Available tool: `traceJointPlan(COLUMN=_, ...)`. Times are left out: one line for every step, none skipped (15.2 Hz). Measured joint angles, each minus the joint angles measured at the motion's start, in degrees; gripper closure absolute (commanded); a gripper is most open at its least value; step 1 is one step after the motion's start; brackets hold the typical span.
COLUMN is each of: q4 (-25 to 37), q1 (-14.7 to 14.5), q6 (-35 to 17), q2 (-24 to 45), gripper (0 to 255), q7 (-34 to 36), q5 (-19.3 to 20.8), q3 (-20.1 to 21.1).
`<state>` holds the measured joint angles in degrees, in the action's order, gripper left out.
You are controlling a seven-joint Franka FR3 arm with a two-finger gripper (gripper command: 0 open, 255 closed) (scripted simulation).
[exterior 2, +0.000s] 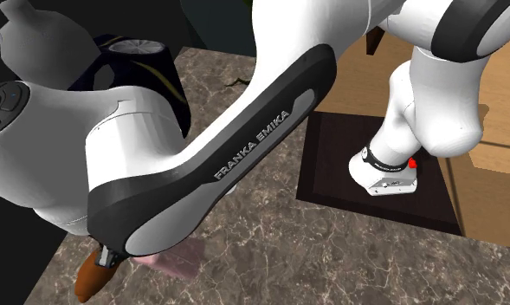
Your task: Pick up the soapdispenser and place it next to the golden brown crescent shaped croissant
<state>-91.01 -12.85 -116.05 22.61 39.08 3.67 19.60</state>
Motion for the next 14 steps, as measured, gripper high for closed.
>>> traceJointPlan(q4=0.0, q1=0.0, q6=0.0, q2=0.0, gripper=255, q7=0.0, q5=0.0, q3=0.0)
traceJointPlan(q4=0.0, q1=0.0, q6=0.0, q2=0.0, gripper=255, q7=0.0, q5=0.0, q3=0.0)
traceJointPlan(q4=0.0, q1=0.0, q6=0.0, q2=0.0, gripper=0, q7=0.0, q5=0.0, q3=0.0)
traceJointPlan(q4=0.0, q1=0.0, q6=0.0, q2=0.0, gripper=0, q7=0.0, q5=0.0, q3=0.0)
traceJointPlan(q4=0.0, q1=0.0, q6=-0.1, q2=0.0, gripper=0, q7=0.0, q5=0.0, q3=0.0)
traceJointPlan(q4=0.0, q1=0.0, q6=-0.1, q2=0.0, gripper=0, q7=0.0, q5=0.0, q3=0.0)
traceJointPlan(q4=0.0, q1=0.0, q6=-0.1, q2=0.0, gripper=0, q7=0.0, q5=0.0, q3=0.0)
traceJointPlan(q4=0.0, q1=0.0, q6=-0.1, q2=0.0, gripper=0, q7=0.0, q5=0.0, q3=0.0)
traceJointPlan(q4=0.0, q1=0.0, q6=-0.1, q2=0.0, gripper=0, q7=0.0, q5=0.0, q3=0.0)
traceJointPlan(q4=0.4, q1=0.1, q6=0.8, q2=-0.4, gripper=0, q7=-0.2, q5=-0.2, q3=0.0)
traceJointPlan(q4=0.9, q1=0.3, q6=1.8, q2=-1.0, gripper=0, q7=-0.4, q5=-0.4, q3=0.1)
traceJointPlan(q4=2.4, q1=0.3, q6=3.3, q2=-1.0, gripper=0, q7=-0.5, q5=-0.4, q3=0.1)
traceJointPlan(q4=3.0, q1=0.4, q6=4.6, q2=-1.7, gripper=0, q7=-0.5, q5=-0.6, q3=0.2)
traceJointPlan(q4=3.5, q1=0.4, q6=5.3, q2=-2.0, gripper=0, q7=-0.6, q5=-0.7, q3=0.2)
